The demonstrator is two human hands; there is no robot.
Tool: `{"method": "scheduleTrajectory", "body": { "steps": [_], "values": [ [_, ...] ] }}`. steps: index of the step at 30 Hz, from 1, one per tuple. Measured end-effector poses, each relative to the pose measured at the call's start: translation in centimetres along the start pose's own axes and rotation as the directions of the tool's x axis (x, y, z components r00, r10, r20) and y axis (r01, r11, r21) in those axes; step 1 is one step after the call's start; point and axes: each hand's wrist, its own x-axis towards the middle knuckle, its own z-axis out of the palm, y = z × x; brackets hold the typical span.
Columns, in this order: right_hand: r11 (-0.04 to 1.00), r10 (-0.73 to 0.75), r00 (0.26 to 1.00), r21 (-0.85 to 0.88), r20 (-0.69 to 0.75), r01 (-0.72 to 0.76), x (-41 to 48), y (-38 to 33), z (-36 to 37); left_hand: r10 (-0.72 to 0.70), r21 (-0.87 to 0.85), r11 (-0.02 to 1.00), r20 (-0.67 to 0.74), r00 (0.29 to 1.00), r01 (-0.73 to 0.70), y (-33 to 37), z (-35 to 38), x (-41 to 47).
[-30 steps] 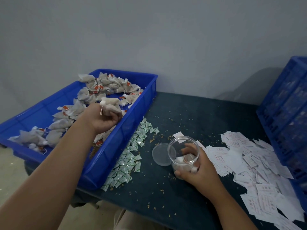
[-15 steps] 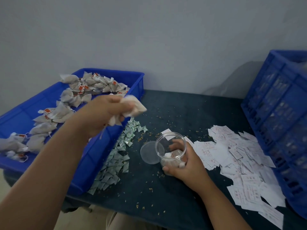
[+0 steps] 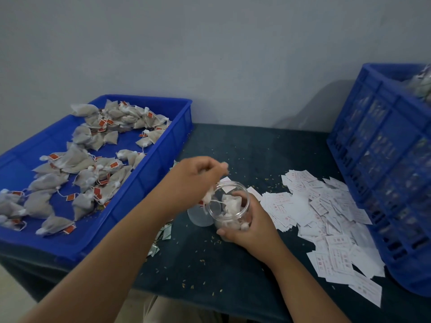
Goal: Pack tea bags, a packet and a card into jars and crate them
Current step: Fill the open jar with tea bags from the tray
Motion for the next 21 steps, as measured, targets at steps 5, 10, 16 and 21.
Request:
{"method": "scheduleTrajectory", "body": {
  "steps": [5, 10, 16, 21],
  "values": [
    [1.000, -0.002, 1.000, 0.002, 0.006, 0.002, 0.0, 0.0, -0.1, 0.011, -0.147, 0.989, 0.139, 0.990, 0.010, -0.4, -0.6, -0.4],
    [1.000, -0.004, 1.000, 0.024, -0.008, 0.004, 0.0, 0.0, 0.0, 0.276, 0.471, 0.824, 0.153, 0.949, -0.315, -1.3, 1.4, -1.2],
    [0.998, -0.010, 1.000, 0.055, -0.001, 0.010, 0.1, 0.2, -0.1, -0.202, 0.272, 0.951, 0.196, 0.960, 0.144, -2.5, 0.2, -1.6],
    [0.999, -0.041, 0.999, -0.031, 0.004, 0.041, 0.0, -0.2, 0.3, -0.115, 0.179, 0.978, 0.047, 0.992, 0.105, -4.1, -1.0, -2.7]
  ]
}}
